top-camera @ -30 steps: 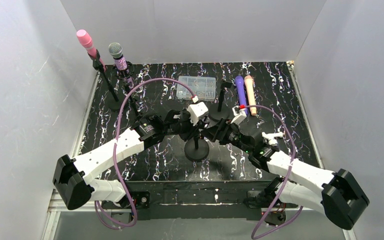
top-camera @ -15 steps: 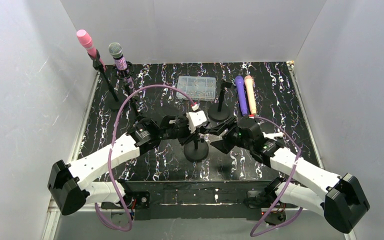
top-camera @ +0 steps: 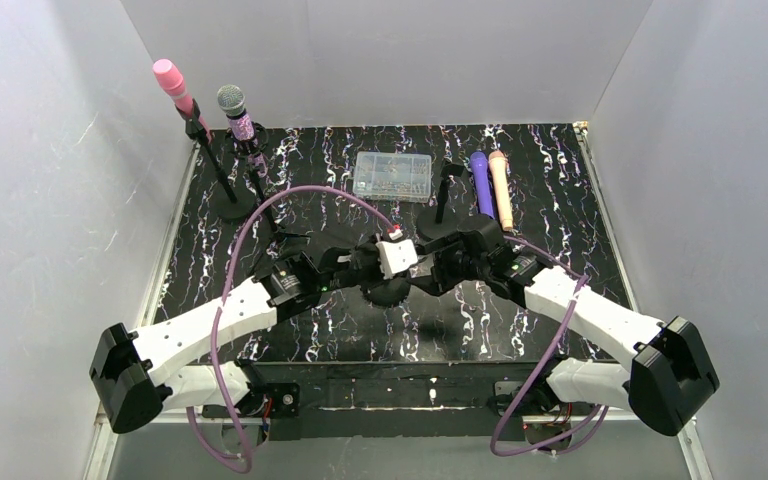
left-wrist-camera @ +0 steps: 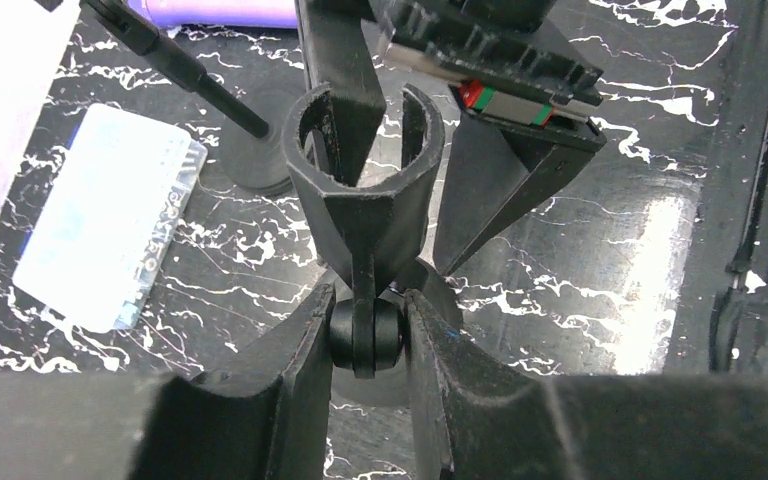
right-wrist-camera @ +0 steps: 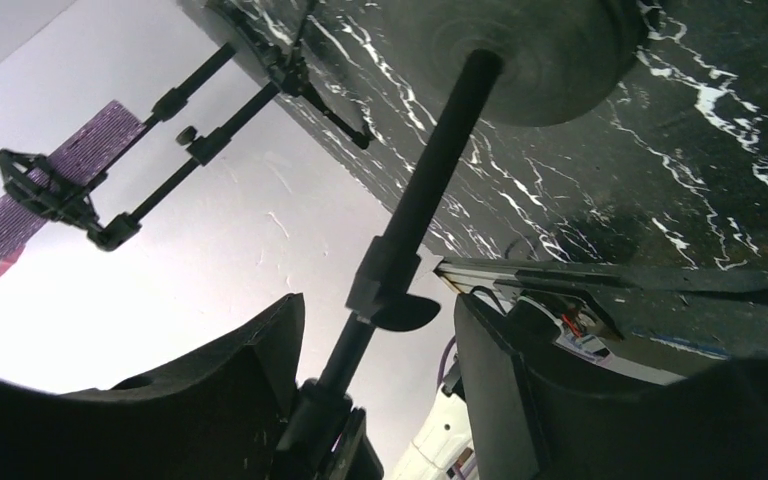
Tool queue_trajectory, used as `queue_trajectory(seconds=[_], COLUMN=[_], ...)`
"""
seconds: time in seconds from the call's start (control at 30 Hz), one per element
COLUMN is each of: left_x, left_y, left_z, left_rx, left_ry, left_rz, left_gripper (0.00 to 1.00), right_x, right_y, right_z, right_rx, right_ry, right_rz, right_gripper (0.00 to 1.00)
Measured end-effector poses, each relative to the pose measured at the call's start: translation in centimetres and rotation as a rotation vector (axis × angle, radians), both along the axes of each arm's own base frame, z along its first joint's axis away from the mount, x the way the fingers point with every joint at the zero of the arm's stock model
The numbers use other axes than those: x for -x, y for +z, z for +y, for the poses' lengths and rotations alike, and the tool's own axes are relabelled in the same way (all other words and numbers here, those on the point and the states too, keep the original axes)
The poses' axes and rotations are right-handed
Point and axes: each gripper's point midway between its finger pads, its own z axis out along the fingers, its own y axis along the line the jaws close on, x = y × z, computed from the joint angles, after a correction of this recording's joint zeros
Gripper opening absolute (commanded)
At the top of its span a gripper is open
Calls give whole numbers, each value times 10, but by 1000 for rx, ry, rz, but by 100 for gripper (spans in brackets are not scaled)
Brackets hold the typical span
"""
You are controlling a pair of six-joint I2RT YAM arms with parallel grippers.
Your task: Remove the microphone from the stand
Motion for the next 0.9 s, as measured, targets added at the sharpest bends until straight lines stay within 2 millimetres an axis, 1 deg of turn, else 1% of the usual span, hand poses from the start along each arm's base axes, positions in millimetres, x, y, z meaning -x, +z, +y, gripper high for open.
queue_trajectory(seconds=[0.03,0.1,0.2,0.33,0.57,0.7,0.9], left_x=[1,1,2,3,1,1,-1], left_y=[-1,0,0,0,0,-1,-1], left_z=[-1,-3,-4,-5,-6,-5,-4], left_rx=[-5,-7,-13,-18,-14,-18,-20], left_ry=[-3,-7,-7,-3,6,13,25], left_rz=[-16,-39,-58,-69,-83,-87,-88], left_gripper=[0,0,0,0,0,0,0], right_x=[1,2,2,2,3,3,2], right_y=[-3,-7,-6,-6,-8,-9,-9], right_z=[0,0,0,0,-1,0,2], right_rx=[5,10,1,-1,5,6,1], right_ry=[0,-1,-10,-12,-13,-12,-7], right_rz=[14,36,48,53,61,66,64], right_gripper=[60,58,58,54,44,36,14])
